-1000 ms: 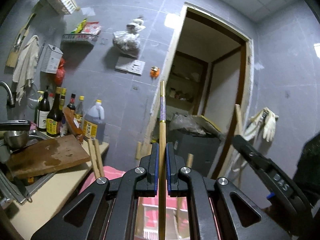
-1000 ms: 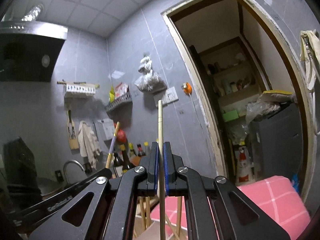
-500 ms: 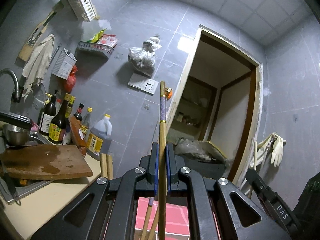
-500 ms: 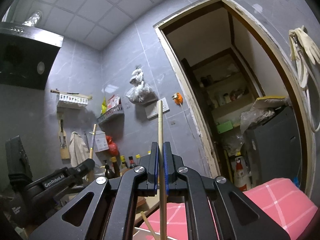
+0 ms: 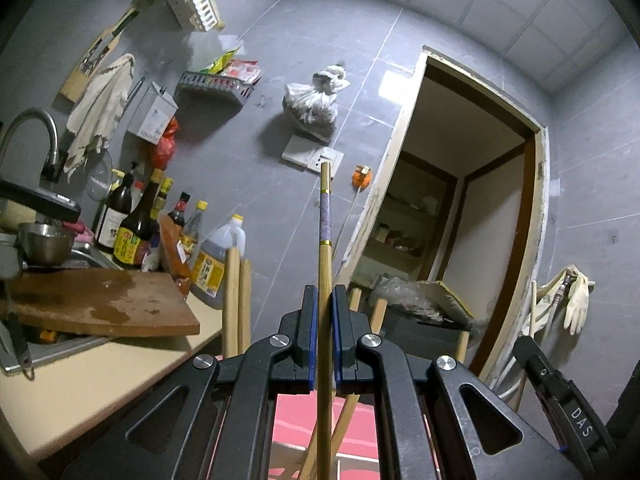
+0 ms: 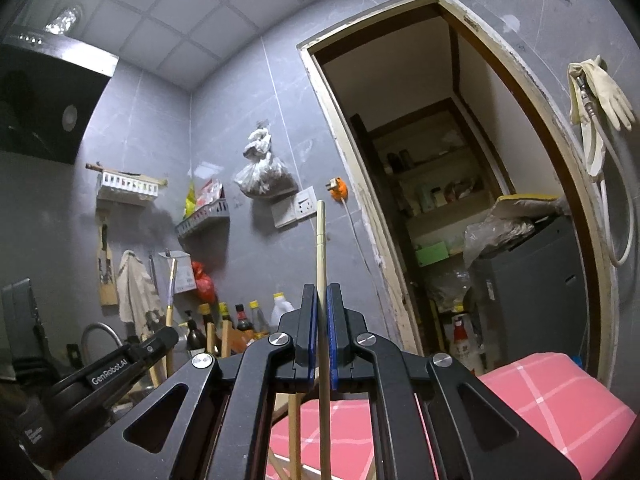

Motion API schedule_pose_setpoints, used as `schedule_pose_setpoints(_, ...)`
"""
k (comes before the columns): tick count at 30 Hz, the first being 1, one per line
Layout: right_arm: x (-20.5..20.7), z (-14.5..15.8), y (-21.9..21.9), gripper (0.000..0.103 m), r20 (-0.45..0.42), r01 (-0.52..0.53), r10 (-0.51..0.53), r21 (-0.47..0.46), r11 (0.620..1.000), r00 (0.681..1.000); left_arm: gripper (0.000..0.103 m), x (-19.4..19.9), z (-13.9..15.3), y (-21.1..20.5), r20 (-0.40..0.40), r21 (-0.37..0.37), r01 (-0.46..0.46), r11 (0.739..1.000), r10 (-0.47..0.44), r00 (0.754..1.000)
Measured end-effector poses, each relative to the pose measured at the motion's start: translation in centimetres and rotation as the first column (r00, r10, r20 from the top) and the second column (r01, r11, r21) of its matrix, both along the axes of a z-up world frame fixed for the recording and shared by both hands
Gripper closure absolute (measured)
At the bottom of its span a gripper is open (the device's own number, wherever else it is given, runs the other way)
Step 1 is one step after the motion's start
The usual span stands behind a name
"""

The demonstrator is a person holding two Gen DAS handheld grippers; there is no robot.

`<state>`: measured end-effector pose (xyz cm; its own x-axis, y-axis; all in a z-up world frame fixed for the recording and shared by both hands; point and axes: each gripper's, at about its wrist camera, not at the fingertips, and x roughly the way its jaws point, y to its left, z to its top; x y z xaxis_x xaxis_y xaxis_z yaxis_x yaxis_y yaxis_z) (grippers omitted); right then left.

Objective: Organize utensils
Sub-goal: 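Lower the left tool's chopstick into the white holder while the right tool lowers its chopstick in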

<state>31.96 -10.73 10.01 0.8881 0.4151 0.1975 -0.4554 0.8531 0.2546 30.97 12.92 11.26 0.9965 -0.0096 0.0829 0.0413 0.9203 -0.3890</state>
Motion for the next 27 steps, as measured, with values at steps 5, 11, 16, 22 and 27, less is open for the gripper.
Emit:
schedule_pose_setpoints(5, 0.0, -0.7, 0.5, 0.1, -0.005, 0.006, -0.006, -0.027, 1.0, 1.0, 0.098, 0.1, -0.7, -0.5, -0.019, 0.008, -0.001, 1.0, 0.001, 1.0)
schedule_pose_setpoints(11, -0.2, -1.1, 1.0, 0.1, -0.004, 0.006, -0.006, -0.051, 0.999, 1.0, 0.098, 0.1, -1.6, -1.7, -0.046, 0.056, 0.008, 0.998, -0.005, 0.999)
schedule_pose_setpoints(16, -0.5, -1.2, 1.2, 0.1, 0.001, -0.002, 0.002, -0.065, 0.998, 1.0, 0.098, 0.0, -2.0, -2.4, -0.059, 0.08, 0.016, 0.997, -0.012, 0.998)
schedule_pose_setpoints(22, -0.6, -1.4, 1.4, 0.099, -0.007, -0.009, 0.008, -0.085, 0.996, 1.0, 0.098, -0.5, -2.5, -2.5, -0.095, 0.074, 0.046, 0.996, -0.038, 0.995)
schedule_pose_setpoints(27, -0.8, -1.4, 1.4, 0.098, -0.007, -0.01, 0.009, -0.091, 0.996, 1.0, 0.096, -0.7, -2.7, -2.7, -0.126, 0.077, 0.072, 0.994, -0.062, 0.99)
